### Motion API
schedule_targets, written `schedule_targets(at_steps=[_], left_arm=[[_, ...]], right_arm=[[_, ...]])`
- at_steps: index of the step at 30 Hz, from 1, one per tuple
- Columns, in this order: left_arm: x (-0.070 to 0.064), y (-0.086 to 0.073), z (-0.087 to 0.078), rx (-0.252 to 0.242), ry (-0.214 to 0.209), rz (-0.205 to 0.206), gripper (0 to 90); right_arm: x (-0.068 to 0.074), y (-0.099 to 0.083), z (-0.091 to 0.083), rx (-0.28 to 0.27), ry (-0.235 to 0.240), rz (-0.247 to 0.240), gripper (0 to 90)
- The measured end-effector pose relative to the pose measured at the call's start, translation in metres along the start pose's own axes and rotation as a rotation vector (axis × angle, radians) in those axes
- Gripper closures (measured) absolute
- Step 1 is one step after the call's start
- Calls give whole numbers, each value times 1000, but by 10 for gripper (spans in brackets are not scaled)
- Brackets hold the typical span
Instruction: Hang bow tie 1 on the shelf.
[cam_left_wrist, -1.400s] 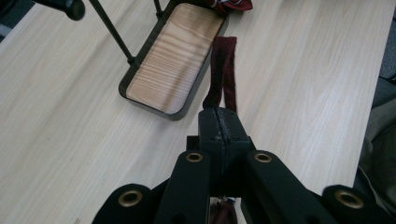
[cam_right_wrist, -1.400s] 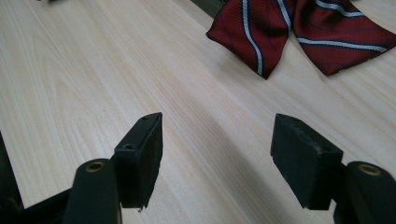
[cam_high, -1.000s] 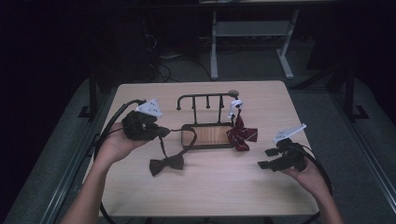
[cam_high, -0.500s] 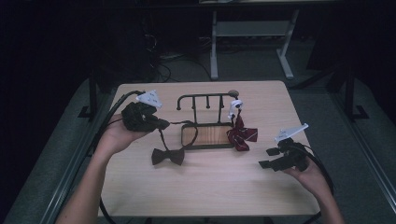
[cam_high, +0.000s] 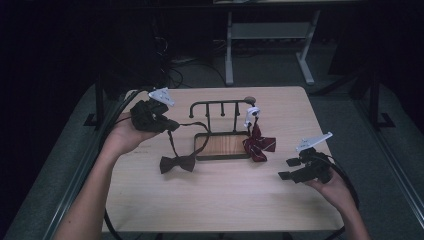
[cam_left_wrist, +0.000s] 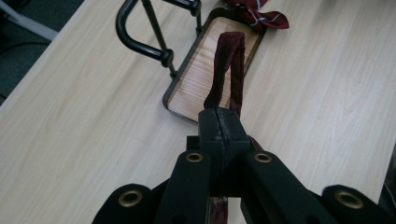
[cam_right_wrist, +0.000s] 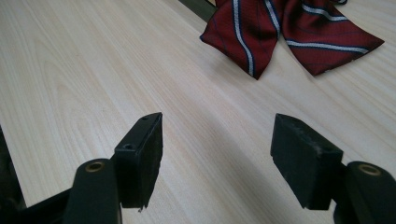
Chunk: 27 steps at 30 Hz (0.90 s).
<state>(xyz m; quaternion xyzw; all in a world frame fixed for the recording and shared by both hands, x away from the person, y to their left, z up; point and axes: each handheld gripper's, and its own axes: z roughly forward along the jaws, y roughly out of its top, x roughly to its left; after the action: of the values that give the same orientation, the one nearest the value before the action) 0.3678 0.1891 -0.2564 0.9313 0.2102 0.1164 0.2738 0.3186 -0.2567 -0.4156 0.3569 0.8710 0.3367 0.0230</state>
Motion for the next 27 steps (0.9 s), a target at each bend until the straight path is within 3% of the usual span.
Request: schedule_targets(at_steps=[14,27], left_arm=[[16,11,-3,31,30,-14,900],[34,15,1,61,43,-58,900]], right_arm=[[0,-1,-1,-4,-3,3,341],[-1,-1,-3,-13,-4,1,341]])
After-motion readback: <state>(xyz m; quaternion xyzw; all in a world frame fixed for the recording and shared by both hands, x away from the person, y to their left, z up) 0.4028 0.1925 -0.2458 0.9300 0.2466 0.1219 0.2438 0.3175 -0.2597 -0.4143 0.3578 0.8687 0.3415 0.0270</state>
